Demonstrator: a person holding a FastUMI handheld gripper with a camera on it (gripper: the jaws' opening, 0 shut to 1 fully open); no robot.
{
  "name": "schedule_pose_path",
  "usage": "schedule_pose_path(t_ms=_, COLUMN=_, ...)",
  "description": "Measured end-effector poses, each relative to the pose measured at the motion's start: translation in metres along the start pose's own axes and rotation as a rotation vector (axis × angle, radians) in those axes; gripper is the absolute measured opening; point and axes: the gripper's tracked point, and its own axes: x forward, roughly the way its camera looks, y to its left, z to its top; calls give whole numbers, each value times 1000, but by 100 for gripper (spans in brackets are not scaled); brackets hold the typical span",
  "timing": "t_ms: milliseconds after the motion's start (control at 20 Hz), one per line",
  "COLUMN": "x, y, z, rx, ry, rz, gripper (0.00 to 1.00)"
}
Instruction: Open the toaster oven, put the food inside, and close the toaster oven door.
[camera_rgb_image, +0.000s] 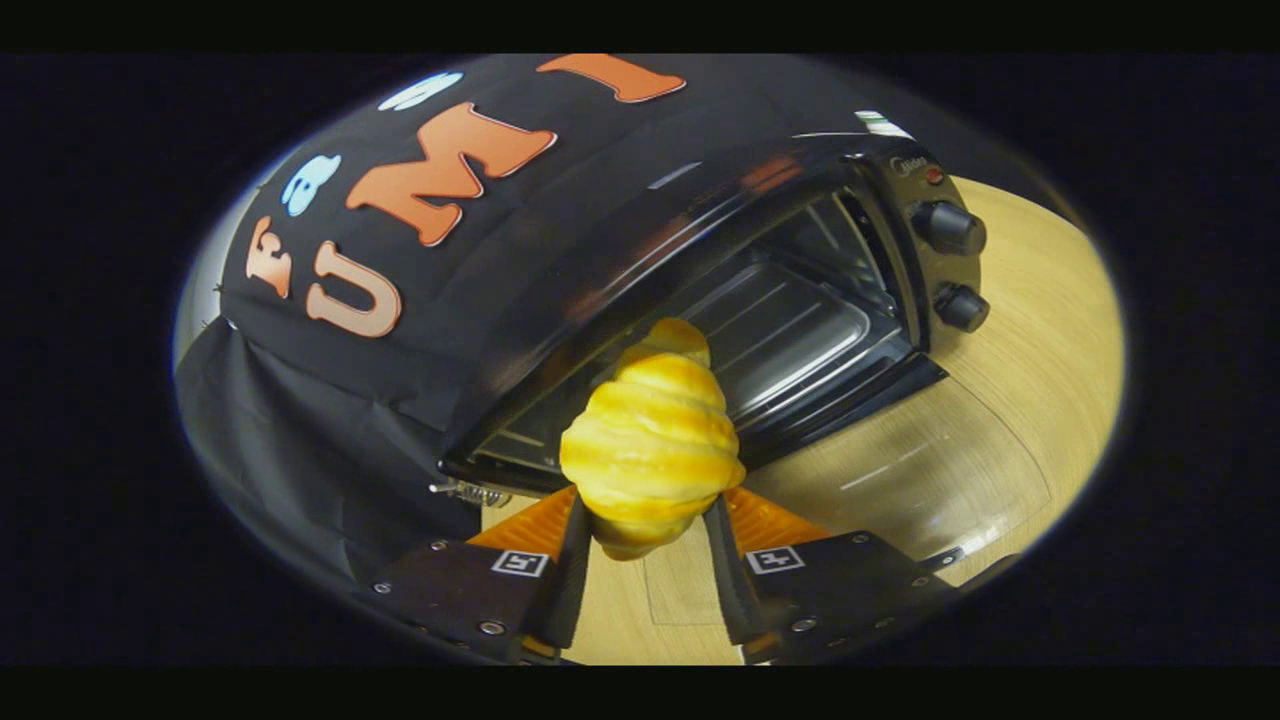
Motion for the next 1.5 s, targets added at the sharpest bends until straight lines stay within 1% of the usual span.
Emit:
schedule_pose_path(t_ms=250, x=17, y=6, z=15, rx=59, ry=-24, rz=16, gripper=57)
schedule_pose_path(t_ms=500, x=37, y=8, z=29, rx=97, ry=-55, rz=-5, gripper=57)
schedule_pose_path(t_ms=650, x=43, y=13, z=24, rx=88, ry=-54, rz=-17, gripper=62)
schedule_pose_path(t_ms=700, x=45, y=15, z=22, rx=76, ry=-62, rz=-18, gripper=66)
schedule_pose_path(t_ms=800, x=44, y=17, z=22, rx=46, ry=-83, rz=-19, gripper=71)
schedule_pose_path(t_ms=900, x=41, y=17, z=21, rx=43, ry=-101, rz=-21, gripper=75)
schedule_pose_path(t_ms=1050, x=39, y=13, z=22, rx=65, ry=-140, rz=-39, gripper=79)
schedule_pose_path(t_ms=1150, x=36, y=14, z=16, rx=57, ry=-132, rz=-43, gripper=80)
schedule_pose_path(t_ms=1250, x=24, y=19, z=14, rx=55, ry=-146, rz=-11, gripper=81)
schedule_pose_path(t_ms=1350, x=13, y=29, z=17, rx=48, ry=-197, rz=24, gripper=83)
schedule_pose_path(t_ms=1500, x=-1, y=30, z=3, rx=32, ry=-188, rz=33, gripper=84)
